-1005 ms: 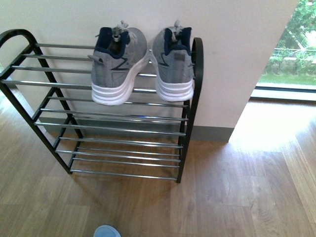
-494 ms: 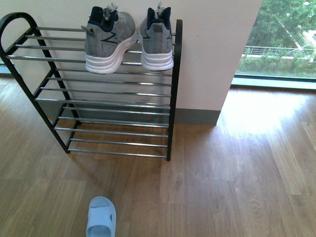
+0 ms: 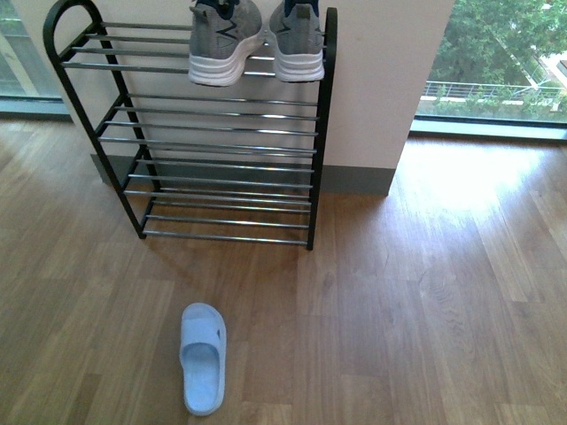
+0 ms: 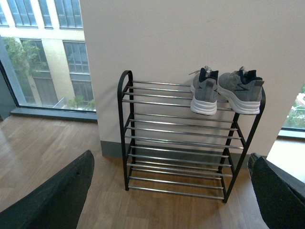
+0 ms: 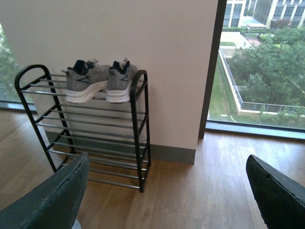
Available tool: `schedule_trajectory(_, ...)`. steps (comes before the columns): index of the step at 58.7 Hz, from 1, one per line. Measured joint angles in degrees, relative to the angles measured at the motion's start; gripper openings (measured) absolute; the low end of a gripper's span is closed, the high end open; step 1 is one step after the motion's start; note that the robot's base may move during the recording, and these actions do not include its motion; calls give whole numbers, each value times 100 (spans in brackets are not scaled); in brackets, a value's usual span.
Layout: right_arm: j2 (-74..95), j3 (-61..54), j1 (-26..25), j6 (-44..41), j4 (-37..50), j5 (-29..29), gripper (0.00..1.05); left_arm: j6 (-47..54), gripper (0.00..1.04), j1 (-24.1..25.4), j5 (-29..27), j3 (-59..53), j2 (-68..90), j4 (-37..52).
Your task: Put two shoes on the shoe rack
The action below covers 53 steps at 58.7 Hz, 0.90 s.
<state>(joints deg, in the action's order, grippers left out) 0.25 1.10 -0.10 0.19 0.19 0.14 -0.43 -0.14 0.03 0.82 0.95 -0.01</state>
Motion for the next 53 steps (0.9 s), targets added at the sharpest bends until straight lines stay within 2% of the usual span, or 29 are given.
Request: schedule_trajectory(53,0,-2,2,0,-13,-15,95,0,95,0,-4,0,0,0)
